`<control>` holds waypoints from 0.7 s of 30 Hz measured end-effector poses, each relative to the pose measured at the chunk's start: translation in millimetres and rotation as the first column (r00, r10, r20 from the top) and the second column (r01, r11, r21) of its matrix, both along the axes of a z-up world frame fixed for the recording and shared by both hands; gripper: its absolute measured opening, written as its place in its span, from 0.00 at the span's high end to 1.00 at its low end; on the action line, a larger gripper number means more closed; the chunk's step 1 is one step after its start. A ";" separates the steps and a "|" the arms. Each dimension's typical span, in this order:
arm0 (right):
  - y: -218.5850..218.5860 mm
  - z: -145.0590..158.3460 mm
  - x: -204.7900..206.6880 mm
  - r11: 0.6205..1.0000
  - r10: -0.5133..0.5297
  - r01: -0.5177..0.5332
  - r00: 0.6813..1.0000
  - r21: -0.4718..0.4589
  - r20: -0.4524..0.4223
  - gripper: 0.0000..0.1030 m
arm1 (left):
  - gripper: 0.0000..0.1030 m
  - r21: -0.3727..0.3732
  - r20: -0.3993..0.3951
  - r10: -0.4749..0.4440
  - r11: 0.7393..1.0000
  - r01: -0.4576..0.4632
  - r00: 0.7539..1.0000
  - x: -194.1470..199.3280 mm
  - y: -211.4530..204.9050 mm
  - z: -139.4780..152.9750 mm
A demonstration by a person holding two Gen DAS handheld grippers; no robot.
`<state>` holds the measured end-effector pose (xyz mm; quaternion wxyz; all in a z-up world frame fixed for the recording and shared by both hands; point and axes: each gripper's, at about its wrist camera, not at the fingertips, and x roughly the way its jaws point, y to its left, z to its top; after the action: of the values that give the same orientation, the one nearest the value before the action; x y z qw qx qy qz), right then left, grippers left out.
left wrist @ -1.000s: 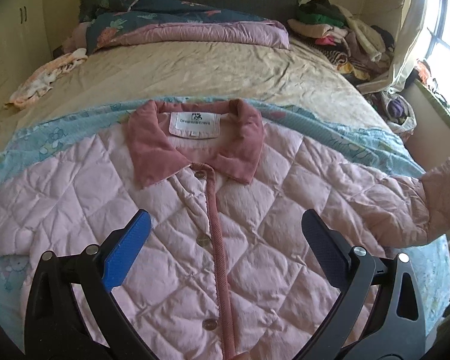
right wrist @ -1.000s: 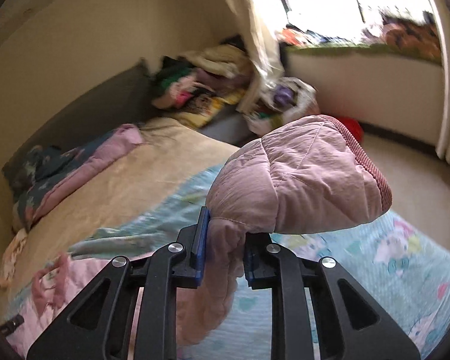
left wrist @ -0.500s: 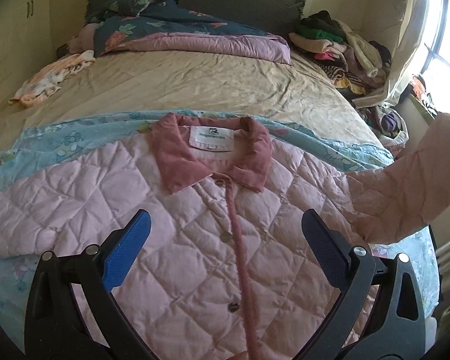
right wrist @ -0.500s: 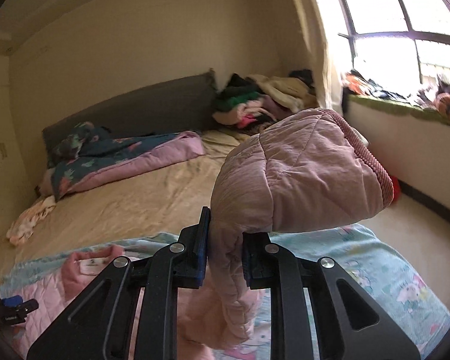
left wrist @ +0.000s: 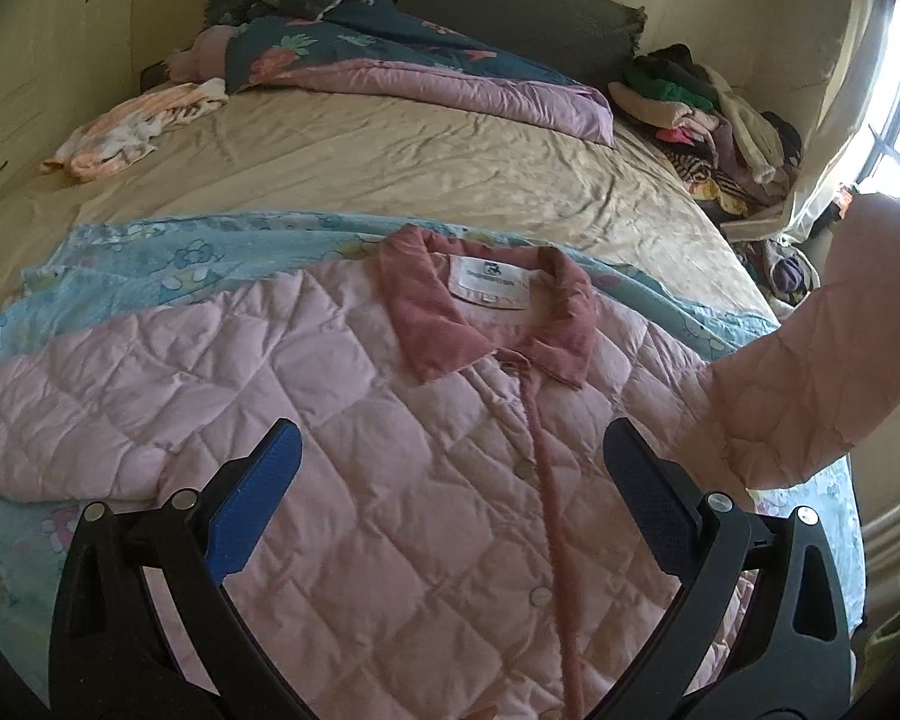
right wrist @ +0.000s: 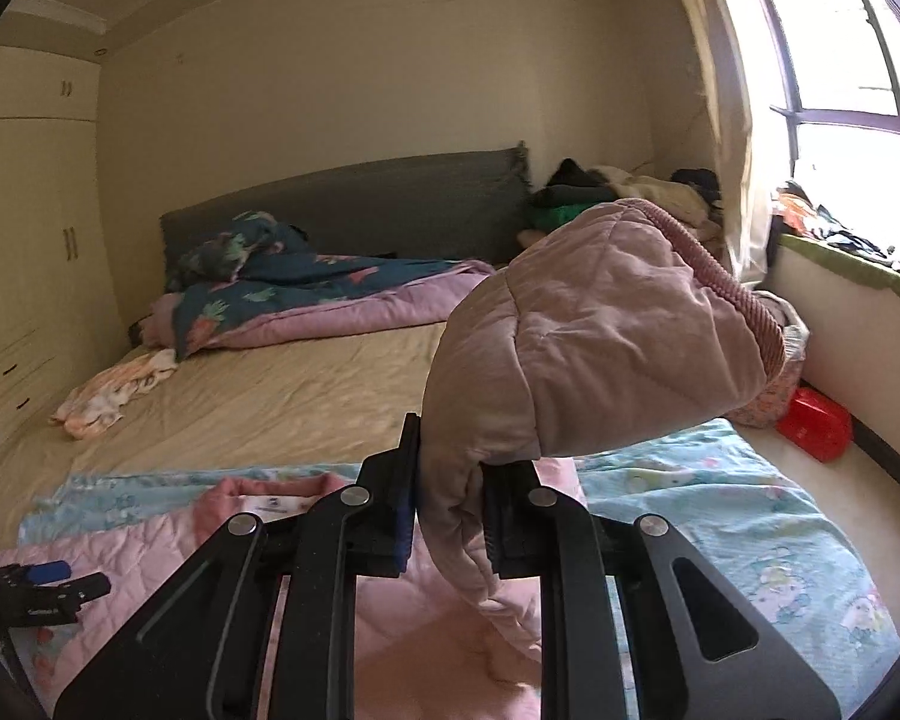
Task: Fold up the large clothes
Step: 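Lift the sleeve with the right gripper and lay it across the jacket body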
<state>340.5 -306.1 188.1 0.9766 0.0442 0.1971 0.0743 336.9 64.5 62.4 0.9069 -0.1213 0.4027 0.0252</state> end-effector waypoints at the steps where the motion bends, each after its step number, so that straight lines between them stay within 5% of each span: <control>1: 7.4 0.9 0.1 1.000 0.010 -0.010 1.000 -0.002 0.000 0.84 | 0.08 -0.002 0.001 0.005 1.000 -0.005 1.000 -0.9 4.3 0.2; 21: 146.3 -40.5 0.1 0.970 0.223 -0.226 0.974 -0.085 -0.042 0.84 | 0.08 -0.150 0.011 0.083 0.985 -0.080 0.997 -15.8 83.6 -10.3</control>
<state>340.6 -159.8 147.6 0.9596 -0.0207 0.2195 0.1748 321.1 148.1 52.1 0.8969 -0.2055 0.3903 0.0309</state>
